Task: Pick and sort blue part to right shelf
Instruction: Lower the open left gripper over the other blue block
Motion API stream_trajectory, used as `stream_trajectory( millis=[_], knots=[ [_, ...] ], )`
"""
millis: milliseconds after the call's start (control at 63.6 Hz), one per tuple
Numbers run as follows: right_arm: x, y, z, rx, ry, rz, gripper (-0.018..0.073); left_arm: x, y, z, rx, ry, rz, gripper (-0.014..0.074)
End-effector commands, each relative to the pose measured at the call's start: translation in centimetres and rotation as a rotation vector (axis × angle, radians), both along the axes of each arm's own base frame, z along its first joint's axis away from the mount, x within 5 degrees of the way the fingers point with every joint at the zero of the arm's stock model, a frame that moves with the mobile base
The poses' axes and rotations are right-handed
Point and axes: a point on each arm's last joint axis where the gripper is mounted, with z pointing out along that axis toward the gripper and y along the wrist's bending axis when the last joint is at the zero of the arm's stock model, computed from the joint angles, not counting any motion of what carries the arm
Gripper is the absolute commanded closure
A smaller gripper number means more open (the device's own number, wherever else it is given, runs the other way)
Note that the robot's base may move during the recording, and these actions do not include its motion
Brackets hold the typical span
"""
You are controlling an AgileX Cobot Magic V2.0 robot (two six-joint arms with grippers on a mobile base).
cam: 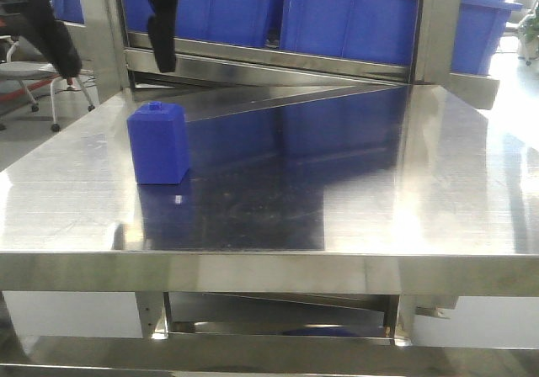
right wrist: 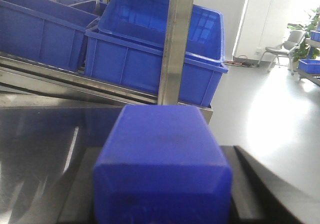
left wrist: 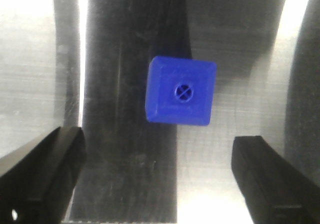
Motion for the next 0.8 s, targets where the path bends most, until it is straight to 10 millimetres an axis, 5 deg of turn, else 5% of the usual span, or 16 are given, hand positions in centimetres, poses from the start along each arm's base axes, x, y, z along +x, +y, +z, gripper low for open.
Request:
stream_trajectory(
  millis=[0, 315, 786],
  knots=[
    [-0.2, 0.0, 1.7, -0.013, -0.110, -0.009, 0.0177, 0.2, -0.4, 2.3, -0.030, -0.056, 0.004, -0.0050],
    [-0.2, 0.0, 1.7, -0.013, -0.110, -0.009, 0.0177, 2.6, -1.5, 0.1, 0.010, -0.003, 0.000, -0.0042],
    [-0.2, 0.0, 1.7, -0.013, -0.110, -0.009, 0.0177, 3.4, -1.8, -2.0, 0.067, 0.040, -0.065, -0.0042]
  ],
)
